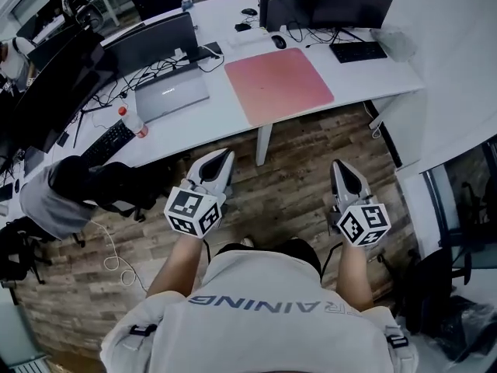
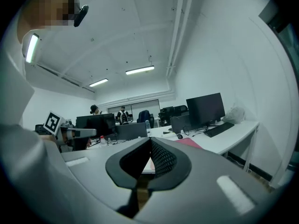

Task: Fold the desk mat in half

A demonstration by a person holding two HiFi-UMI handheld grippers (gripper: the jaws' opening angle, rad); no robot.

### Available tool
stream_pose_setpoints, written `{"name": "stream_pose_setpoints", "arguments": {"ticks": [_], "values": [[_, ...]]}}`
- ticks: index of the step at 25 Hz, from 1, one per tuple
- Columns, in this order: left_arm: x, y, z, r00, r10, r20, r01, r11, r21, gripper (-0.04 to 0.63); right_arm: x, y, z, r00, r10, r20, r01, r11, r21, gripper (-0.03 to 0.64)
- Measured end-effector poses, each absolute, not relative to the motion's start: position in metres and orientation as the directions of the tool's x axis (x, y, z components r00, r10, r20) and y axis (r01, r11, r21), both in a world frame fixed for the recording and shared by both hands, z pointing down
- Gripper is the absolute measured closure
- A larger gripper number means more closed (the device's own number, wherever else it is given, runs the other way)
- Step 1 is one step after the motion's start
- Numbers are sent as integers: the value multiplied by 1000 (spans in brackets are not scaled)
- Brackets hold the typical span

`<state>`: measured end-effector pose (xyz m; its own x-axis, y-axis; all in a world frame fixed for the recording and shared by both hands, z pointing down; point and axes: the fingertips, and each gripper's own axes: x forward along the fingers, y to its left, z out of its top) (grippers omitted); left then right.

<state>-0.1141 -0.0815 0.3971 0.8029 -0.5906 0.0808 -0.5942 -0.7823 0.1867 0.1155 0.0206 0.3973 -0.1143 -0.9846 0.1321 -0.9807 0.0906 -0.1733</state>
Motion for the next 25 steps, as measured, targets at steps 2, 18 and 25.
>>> {"name": "stream_pose_setpoints", "arguments": {"ticks": [2,18,25], "values": [[-109,-98,400,787,-610,89,-614,-765,192,597,127,-1,396,-131,-983,127,-978,107,-181,601],[-15,-238,394,567,-815,117,-820,-546,171,597,228,-228,407,-434,-889,145,-894,405,-192,601],[13,-270,407,478,-862,169,-876,-452,169,597,247,-286,429,-548,-807,218,-836,526,-155,601]]}}
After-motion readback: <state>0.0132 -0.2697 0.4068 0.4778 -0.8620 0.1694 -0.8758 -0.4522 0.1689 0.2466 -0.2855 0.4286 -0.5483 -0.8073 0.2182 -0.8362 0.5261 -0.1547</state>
